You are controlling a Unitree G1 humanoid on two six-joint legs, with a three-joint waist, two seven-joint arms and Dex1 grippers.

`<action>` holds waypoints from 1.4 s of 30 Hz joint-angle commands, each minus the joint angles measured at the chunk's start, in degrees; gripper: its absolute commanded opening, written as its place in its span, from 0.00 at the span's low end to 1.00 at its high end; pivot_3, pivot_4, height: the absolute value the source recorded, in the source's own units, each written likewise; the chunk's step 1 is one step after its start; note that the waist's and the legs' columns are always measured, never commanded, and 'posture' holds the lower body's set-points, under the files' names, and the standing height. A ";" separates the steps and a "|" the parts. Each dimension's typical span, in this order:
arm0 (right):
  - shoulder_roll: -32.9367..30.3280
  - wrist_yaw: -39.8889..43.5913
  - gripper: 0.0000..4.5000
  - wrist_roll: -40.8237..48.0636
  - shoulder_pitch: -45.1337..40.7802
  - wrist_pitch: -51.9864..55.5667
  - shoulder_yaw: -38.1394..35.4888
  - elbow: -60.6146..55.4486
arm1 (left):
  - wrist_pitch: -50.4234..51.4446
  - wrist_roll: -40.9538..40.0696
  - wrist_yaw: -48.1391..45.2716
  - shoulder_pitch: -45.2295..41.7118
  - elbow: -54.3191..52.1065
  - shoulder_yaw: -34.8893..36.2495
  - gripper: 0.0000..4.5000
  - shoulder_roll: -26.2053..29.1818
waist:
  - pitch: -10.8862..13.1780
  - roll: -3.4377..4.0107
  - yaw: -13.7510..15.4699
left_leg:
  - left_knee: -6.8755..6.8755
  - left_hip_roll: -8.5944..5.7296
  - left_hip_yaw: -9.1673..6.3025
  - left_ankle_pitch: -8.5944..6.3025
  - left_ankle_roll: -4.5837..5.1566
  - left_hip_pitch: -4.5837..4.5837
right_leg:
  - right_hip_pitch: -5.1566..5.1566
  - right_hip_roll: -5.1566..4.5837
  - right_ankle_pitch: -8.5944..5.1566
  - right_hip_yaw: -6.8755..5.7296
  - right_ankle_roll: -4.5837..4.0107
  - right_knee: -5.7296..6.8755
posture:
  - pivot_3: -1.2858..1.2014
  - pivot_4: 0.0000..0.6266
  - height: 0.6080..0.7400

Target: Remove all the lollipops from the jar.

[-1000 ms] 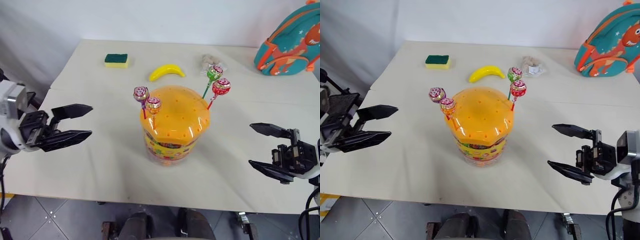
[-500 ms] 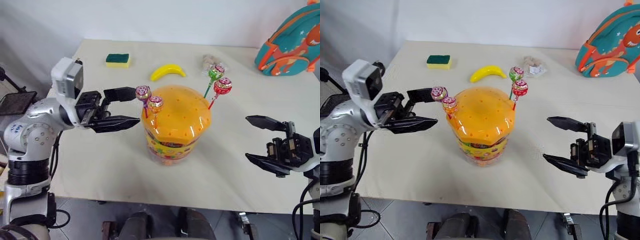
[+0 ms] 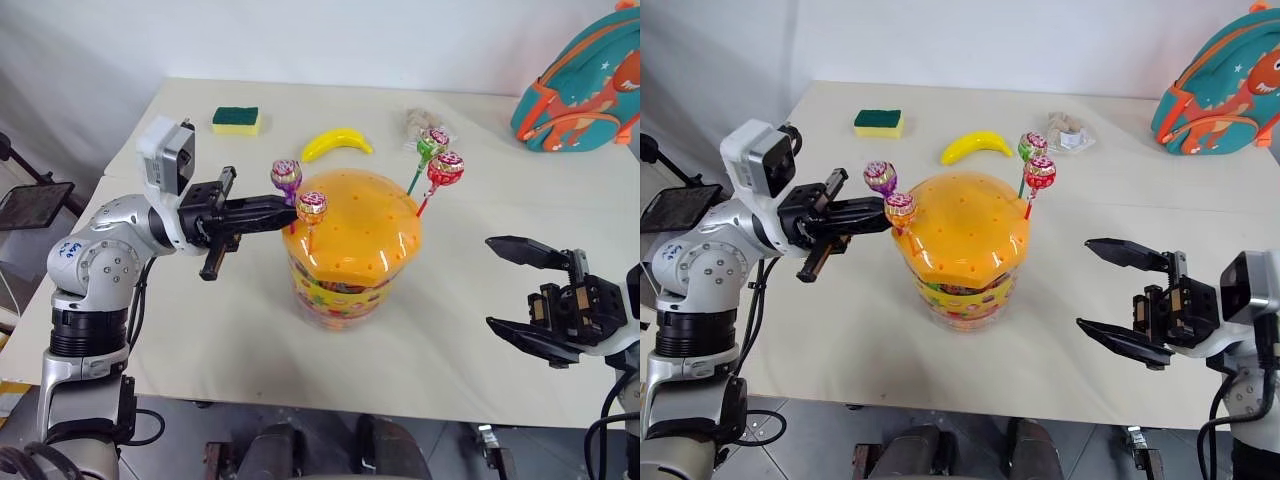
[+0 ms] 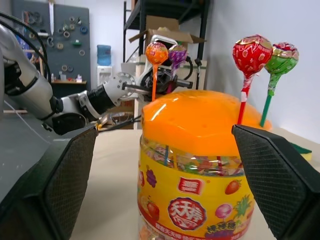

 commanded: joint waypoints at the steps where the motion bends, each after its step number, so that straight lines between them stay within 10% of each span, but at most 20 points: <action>1: 0.86 -1.47 1.00 2.01 0.20 -0.32 -2.10 -1.44 | 4.95 -7.51 1.53 -2.67 2.64 8.00 0.00 3.06 | 0.00 0.00 -0.13 | 0.00 0.00 0.00 0.00 0.00 -0.01 | -0.01 -0.02 0.00 0.00 0.00 0.00 | 0.52 0.24 1.00; 8: 2.98 -1.48 1.00 0.99 0.37 -2.01 -1.35 -1.49 | 6.99 -4.90 6.88 2.42 10.47 17.27 0.00 10.86 | 0.00 0.01 -0.18 | -0.03 0.01 0.01 0.00 -0.01 0.02 | -0.01 0.02 0.00 -0.01 0.00 0.00 | 0.52 0.24 1.00; 16: 1.69 4.66 1.00 -4.47 0.70 -7.07 0.05 -1.25 | -3.07 19.79 8.20 30.28 21.10 14.78 0.00 26.69 | 0.00 0.01 -0.99 | -0.40 0.01 0.16 -0.04 -0.06 0.12 | -0.14 0.04 -0.02 0.03 -0.03 -0.10 | 0.52 0.24 1.00; 27: -1.93 13.02 1.00 -13.72 0.96 -14.36 2.23 8.21 | 11.70 19.62 16.34 46.64 4.91 16.55 0.00 22.27 | -0.03 0.08 -0.40 | -0.68 -0.05 0.06 -0.25 -0.31 0.22 | -0.12 -0.57 -0.03 0.20 -0.04 -0.23 | 0.52 0.24 1.00; 38: -3.02 9.89 1.00 -7.67 3.10 -10.49 -2.28 7.53 | -1.49 22.12 6.68 49.17 9.68 23.76 0.67 24.32 | -0.07 0.18 -1.30 | -0.79 0.00 0.16 -0.21 -0.41 0.40 | -0.14 -0.52 -0.12 0.26 -0.20 -0.17 | 0.52 0.24 1.00; 42: -4.05 9.50 1.00 -3.23 4.19 -6.83 -5.72 7.90 | -15.42 21.36 -7.72 44.38 18.31 26.24 0.67 27.26 | -0.09 0.13 -1.25 | -0.79 0.02 0.18 -0.22 -0.43 0.34 | -0.22 -0.52 -0.14 0.23 -0.25 -0.21 | 0.52 0.24 1.00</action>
